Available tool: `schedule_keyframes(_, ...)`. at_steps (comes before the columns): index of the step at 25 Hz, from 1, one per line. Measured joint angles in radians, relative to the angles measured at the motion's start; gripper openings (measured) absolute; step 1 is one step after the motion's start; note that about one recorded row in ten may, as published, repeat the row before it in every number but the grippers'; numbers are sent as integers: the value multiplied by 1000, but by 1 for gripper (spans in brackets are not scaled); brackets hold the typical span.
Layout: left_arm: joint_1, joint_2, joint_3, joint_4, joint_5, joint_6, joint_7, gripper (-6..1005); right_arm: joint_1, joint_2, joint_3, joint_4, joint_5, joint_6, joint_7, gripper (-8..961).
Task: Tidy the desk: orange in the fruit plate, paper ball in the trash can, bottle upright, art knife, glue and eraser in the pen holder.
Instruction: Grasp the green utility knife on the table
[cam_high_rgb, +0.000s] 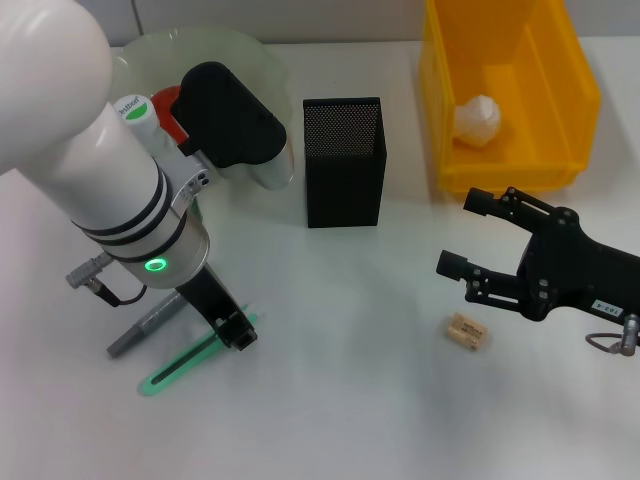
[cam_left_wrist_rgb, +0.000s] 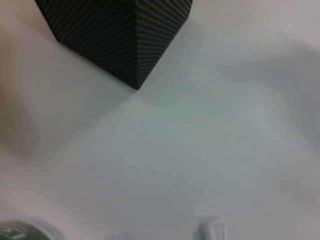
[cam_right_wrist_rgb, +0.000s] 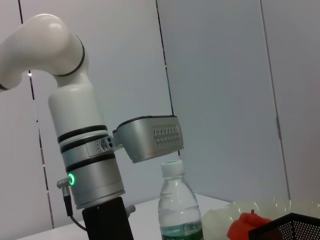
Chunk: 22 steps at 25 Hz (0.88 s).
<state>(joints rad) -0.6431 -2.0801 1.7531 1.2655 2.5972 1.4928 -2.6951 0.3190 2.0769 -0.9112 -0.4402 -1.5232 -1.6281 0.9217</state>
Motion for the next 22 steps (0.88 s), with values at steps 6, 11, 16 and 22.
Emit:
schedule_keyframes(6, -1, 0, 0, 0, 2, -2, 0, 375, 3, 0, 0, 0, 0, 2, 0, 846)
schedule_keyframes(11, -4, 0, 6, 0, 4, -4, 0, 376, 7, 0, 0, 1, -8, 4, 1, 846)
schedule_keyframes(16, -6, 0, 6, 0, 10, -4, -1, 376, 7, 0, 0, 2, -9, 4, 1, 846)
schedule_keyframes(22, -19, 0, 6, -32, 13, -5, -1, 376, 9, 0, 0, 2, -10, 4, 2, 846)
